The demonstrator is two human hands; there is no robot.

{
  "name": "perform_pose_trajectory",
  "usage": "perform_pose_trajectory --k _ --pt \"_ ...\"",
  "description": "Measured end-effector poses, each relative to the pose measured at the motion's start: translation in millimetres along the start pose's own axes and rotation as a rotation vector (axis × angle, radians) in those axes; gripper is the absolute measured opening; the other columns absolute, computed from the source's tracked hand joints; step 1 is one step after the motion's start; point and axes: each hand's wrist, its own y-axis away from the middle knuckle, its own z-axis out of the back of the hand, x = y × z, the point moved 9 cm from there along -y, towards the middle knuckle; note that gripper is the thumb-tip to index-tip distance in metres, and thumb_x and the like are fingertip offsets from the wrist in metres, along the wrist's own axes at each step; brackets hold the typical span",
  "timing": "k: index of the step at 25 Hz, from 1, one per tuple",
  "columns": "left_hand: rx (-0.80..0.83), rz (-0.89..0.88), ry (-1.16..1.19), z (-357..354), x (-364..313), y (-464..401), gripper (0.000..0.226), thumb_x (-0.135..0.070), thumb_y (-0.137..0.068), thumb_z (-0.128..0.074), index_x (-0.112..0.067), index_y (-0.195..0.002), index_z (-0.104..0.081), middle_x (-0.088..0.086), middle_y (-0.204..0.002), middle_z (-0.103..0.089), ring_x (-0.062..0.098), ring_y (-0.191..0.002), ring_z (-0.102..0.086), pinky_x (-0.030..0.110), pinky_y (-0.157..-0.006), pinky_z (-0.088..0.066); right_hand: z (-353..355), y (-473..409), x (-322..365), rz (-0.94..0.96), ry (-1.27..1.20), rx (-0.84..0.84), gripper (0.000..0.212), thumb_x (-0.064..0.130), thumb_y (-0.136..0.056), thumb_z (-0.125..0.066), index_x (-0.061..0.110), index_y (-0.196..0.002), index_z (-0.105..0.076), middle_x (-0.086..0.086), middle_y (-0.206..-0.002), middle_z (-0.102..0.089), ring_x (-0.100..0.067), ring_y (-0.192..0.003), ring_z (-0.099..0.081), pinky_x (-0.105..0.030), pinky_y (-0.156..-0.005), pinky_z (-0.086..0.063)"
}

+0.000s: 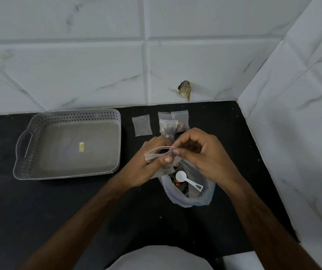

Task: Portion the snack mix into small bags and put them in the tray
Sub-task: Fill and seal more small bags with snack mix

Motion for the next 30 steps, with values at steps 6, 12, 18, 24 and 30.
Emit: perform_pose_trajectory --k 6,12,18,24,30 --pt "-0.127 0.018 0.168 24.5 9.7 7.8 0.052 -0.051 -0.091 -0.067 -0.008 -0.118 -0.058 0.005 -0.113 -0.063 0.028 -0.105 -0.063 0.050 -0.089 -0.054 12.1 -1.5 11.3 0.047 -0.029 -0.042 0.009 0.008 -0.085 -0.076 0.013 -0.090 -0.072 0.003 -0.089 -0.073 -0.015 -0.087 -0.071 -0.031 -0.079 -0.059" --pt "-0.382 -0.039 -0.007 46.8 9.4 14.3 0.043 -0.047 -0.092 -0.068 -0.004 -0.092 -0.069 0.002 -0.088 -0.067 0.022 -0.078 -0.064 0.036 -0.068 -0.053 14.8 2.3 -3.1 0.025 -0.061 -0.141 0.010 0.006 -0.084 -0.077 0.014 -0.089 -0.072 0.003 -0.088 -0.073 -0.014 -0.087 -0.071 -0.030 -0.079 -0.059" --pt "-0.457 -0.089 -0.079 54.4 0.4 13.9 0.024 -0.031 -0.089 -0.074 -0.008 -0.088 -0.071 0.002 -0.084 -0.068 0.023 -0.075 -0.066 0.049 -0.063 -0.055 8.4 1.9 11.8 0.135 0.058 -0.126 0.021 0.002 -0.084 -0.076 0.015 -0.099 -0.074 0.009 -0.093 -0.072 -0.009 -0.090 -0.070 -0.017 -0.079 -0.054" --pt "-0.421 -0.156 -0.094 55.0 -7.1 13.9 0.021 -0.027 -0.089 -0.074 -0.006 -0.090 -0.072 0.002 -0.085 -0.070 0.020 -0.076 -0.068 0.044 -0.065 -0.057 15.8 3.2 9.5 0.146 0.018 -0.168 0.022 0.000 -0.086 -0.073 0.014 -0.103 -0.072 0.010 -0.097 -0.071 -0.012 -0.094 -0.069 -0.025 -0.083 -0.057" --pt "-0.430 -0.179 -0.136 54.1 -15.2 11.2 0.010 -0.011 -0.086 -0.076 -0.011 -0.093 -0.069 -0.006 -0.088 -0.067 0.014 -0.078 -0.065 0.029 -0.068 -0.056 16.6 -0.1 8.9 0.151 0.036 -0.169 0.027 0.001 -0.088 -0.070 0.017 -0.111 -0.071 0.011 -0.104 -0.069 -0.013 -0.100 -0.067 -0.023 -0.086 -0.056"
